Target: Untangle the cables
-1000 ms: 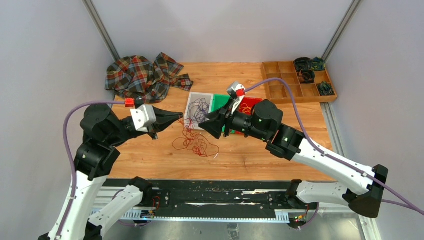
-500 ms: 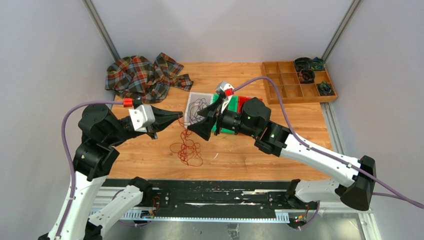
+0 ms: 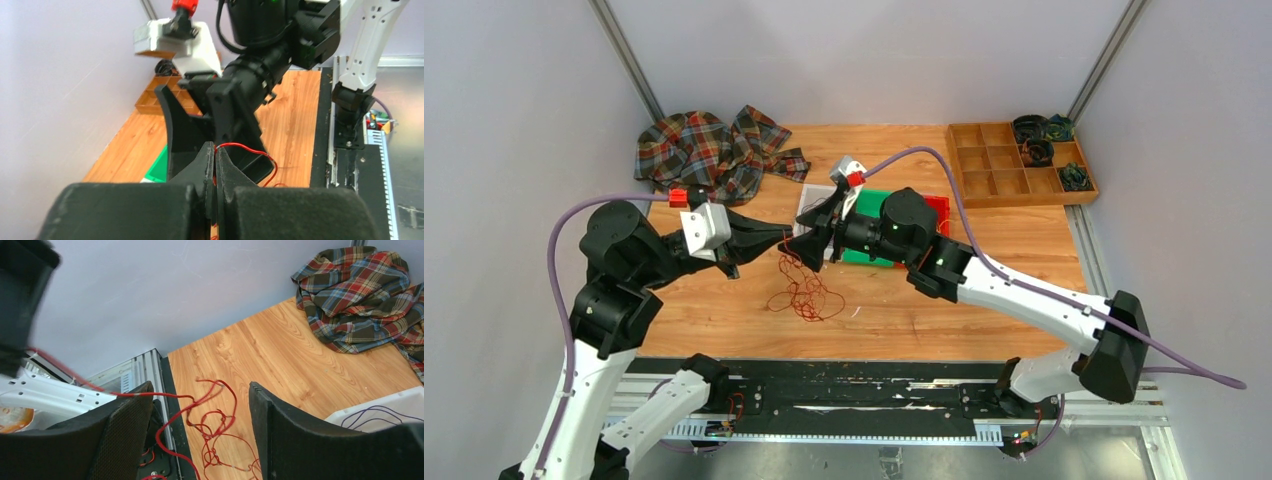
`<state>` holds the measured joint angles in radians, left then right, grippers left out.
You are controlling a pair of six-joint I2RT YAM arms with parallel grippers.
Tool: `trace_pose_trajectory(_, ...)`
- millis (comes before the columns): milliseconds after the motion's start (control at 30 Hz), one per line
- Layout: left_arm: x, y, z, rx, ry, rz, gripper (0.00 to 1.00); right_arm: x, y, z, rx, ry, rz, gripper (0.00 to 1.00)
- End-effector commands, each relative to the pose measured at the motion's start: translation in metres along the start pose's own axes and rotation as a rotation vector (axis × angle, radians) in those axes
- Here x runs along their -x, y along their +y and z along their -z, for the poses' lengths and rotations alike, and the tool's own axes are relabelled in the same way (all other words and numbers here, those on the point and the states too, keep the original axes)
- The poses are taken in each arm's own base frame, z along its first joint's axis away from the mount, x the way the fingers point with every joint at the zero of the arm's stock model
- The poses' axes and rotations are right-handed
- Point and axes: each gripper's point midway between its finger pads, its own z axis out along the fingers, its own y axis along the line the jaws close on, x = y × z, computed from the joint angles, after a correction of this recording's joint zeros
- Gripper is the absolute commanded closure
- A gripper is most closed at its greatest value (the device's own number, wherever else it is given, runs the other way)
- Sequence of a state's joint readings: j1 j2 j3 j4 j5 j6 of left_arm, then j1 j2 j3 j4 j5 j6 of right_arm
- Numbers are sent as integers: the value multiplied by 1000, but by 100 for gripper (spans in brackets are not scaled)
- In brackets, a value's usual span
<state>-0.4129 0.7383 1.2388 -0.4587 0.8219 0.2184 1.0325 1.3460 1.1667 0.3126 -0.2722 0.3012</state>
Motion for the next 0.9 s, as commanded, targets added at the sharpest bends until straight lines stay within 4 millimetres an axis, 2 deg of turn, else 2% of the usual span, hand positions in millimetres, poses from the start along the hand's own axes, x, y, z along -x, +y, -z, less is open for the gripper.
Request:
trace_pose_trajectory(0,29,-10,1,-49,-64,20,99,18,6,-19,28,-57,5,32)
trace_pose_trajectory(167,54,-11,3,-65,-105,36,99,-19,-9,-36,-8,-13,-24,44)
trace_pose_trajectory(333,85,-13,6,-73,-165,55,99,-57,-31,-40,-85,18,-71,52)
trace_pose_trajectory(433,105,-13,10,-68,-205,45,99,-81,-45,-35,-142,36,-94,55)
trace_pose_trajectory(667,154,-6,20,-25,-286,-10,100,-146,-82,-15,-309,90,-154,57)
trace_pose_trajectory(867,186,3,30,43,-325,-129,99,-201,-107,0,-427,160,-205,60)
